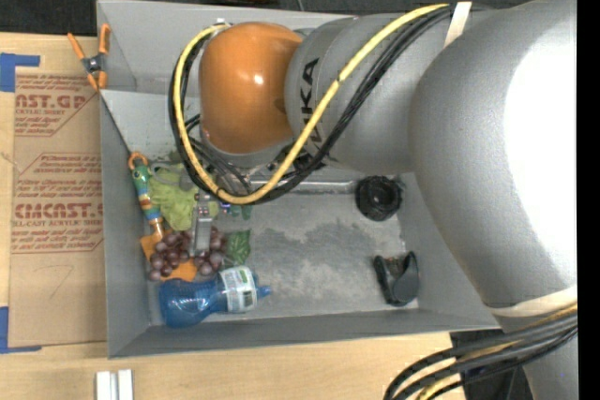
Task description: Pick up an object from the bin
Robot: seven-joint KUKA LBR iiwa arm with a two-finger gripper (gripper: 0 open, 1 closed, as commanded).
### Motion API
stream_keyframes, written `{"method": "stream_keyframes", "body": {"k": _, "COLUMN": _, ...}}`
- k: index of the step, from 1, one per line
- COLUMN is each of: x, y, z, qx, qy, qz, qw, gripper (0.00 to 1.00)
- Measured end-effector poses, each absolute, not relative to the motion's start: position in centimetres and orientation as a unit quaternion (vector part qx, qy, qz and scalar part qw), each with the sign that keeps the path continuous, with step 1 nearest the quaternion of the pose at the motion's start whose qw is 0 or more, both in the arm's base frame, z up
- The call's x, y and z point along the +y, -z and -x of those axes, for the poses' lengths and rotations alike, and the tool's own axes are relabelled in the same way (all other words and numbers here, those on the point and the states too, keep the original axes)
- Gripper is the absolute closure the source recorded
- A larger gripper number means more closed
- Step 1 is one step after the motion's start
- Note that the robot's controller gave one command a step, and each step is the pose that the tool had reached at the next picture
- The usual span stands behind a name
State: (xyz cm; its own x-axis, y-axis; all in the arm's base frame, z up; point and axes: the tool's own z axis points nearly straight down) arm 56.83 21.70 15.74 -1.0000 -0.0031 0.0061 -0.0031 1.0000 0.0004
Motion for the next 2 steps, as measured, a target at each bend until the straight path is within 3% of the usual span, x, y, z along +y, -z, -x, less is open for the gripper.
{"method": "stream_keyframes", "body": {"k": 1, "x": 21.6, "y": -16.2, "z": -57.0, "qx": -1.0, "qy": 0.001, "qz": 0.0, "qw": -0.001, "gripper": 0.0}}
{"method": "stream_keyframes", "body": {"k": 2, "x": 21.6, "y": -7.8, "z": -58.5, "qx": -0.996, "qy": 0.007, "qz": 0.087, "qw": -0.009, "gripper": 0.0}}
